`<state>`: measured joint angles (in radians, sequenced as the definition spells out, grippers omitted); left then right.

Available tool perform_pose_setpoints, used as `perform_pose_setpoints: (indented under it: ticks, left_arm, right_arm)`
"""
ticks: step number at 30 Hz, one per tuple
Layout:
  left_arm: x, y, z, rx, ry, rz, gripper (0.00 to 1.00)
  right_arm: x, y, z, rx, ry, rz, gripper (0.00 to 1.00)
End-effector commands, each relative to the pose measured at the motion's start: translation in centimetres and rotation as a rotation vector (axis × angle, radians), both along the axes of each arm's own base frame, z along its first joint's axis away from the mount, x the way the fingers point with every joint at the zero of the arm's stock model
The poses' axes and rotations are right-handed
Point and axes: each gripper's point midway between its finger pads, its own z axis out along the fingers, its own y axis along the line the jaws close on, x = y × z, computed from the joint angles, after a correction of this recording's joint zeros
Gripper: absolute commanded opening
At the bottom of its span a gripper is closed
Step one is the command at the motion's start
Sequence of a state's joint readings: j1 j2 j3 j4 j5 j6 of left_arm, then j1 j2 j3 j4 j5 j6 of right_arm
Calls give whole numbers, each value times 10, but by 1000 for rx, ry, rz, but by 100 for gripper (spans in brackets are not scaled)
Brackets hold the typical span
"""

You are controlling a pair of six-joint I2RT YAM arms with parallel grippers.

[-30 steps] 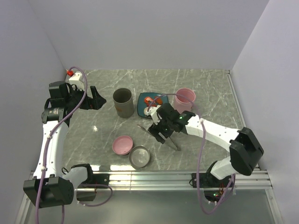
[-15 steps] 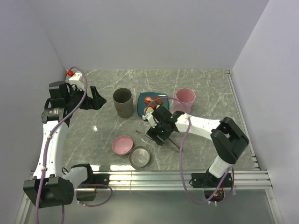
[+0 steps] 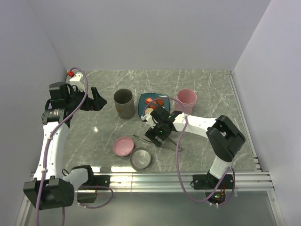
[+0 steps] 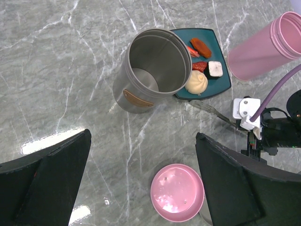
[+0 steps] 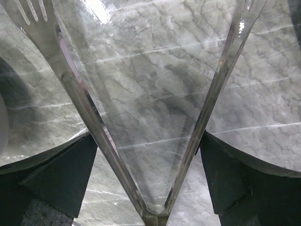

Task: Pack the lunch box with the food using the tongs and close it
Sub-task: Pick up the clamp at the center of the board.

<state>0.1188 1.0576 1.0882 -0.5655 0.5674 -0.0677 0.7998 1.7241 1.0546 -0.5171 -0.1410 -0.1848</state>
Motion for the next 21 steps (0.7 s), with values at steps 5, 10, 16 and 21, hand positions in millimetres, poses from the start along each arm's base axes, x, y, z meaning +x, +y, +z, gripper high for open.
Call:
perform_pose_setpoints:
  ticks: [5, 10, 16, 21]
  left_arm:
    - [3, -1, 13, -2, -38, -7, 99]
    - [2, -2, 14, -5, -37, -10, 99]
    - [3, -1, 13, -4, -37, -9, 99]
    - [4, -1, 13, -7, -37, -6, 99]
  right_arm:
    - [-4, -6, 3, -1, -6, 12, 97]
    - [-6, -6, -3, -1, -2, 24, 97]
    - [-4, -4, -2, 11, -10, 27, 90]
    - [-5, -1, 15, 48, -19, 22, 81]
